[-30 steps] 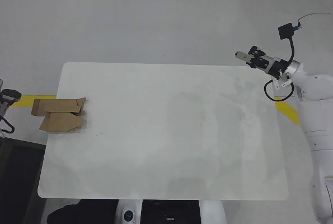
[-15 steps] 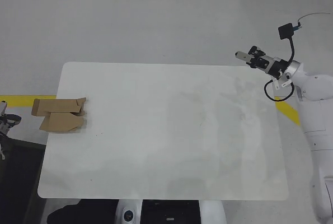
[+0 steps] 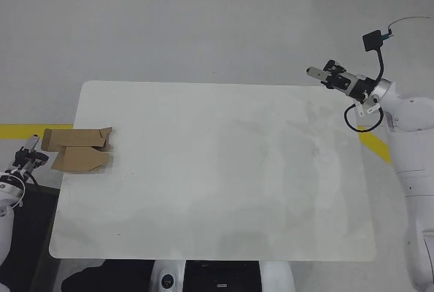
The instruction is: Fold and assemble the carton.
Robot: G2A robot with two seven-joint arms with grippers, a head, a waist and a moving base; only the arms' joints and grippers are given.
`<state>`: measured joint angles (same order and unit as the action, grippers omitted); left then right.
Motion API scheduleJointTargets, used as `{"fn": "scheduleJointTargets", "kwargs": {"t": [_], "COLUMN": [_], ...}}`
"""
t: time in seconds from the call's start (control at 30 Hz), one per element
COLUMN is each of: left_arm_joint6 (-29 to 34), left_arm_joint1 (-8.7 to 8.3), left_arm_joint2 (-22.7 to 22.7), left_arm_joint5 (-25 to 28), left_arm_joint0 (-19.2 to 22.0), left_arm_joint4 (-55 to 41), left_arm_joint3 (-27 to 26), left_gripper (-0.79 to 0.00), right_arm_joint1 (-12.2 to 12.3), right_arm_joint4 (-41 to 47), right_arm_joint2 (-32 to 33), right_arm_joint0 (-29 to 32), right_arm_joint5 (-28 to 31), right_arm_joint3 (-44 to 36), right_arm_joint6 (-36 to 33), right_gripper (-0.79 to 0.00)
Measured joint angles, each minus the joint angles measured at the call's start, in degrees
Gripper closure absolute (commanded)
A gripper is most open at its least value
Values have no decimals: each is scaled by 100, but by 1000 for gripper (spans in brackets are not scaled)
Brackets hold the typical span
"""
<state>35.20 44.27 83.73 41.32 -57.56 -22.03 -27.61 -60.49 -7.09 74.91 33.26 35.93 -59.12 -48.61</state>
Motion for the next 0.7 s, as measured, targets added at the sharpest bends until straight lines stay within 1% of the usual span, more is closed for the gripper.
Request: {"fn": "scheduleJointTargets", "kwargs": {"t": [0.03,0.07,0.17,0.2,0.27,0.3,0.33,0.5,0.7], "left_arm_joint6": [30,76,245,302,410,444,474,603,747], "left_arm_joint1": [12,27,68,80,102,111,120,172,215], "left_arm_joint2": [-30,-65,-112,-119,-134,-140,-146,-130,-24], "left_arm_joint5": [-10,-22,-4,12,40,50,60,120,344], "left_arm_joint0": [32,74,158,178,229,254,277,394,481], "left_arm_joint4": [53,107,99,74,50,46,40,-109,-439], "left_arm_joint3": [24,49,108,133,197,220,240,348,444], "left_gripper": [-449,-400,-357,-329,-212,-95,0,0,0], "right_arm_joint1": [0,0,0,0,0,0,0,0,0], "right_arm_joint4": [0,0,0,0,0,0,0,0,0], "right_arm_joint2": [0,0,0,0,0,0,0,0,0], "right_arm_joint0": [0,0,0,0,0,0,0,0,0], "right_arm_joint5": [0,0,0,0,0,0,0,0,0], "right_arm_joint3": [0,0,0,0,0,0,0,0,0], "right_arm_joint6": [0,0,0,0,0,0,0,0,0], "right_gripper": [-785,-785,-785,-785,-785,-785,-785,-785,-785]}}
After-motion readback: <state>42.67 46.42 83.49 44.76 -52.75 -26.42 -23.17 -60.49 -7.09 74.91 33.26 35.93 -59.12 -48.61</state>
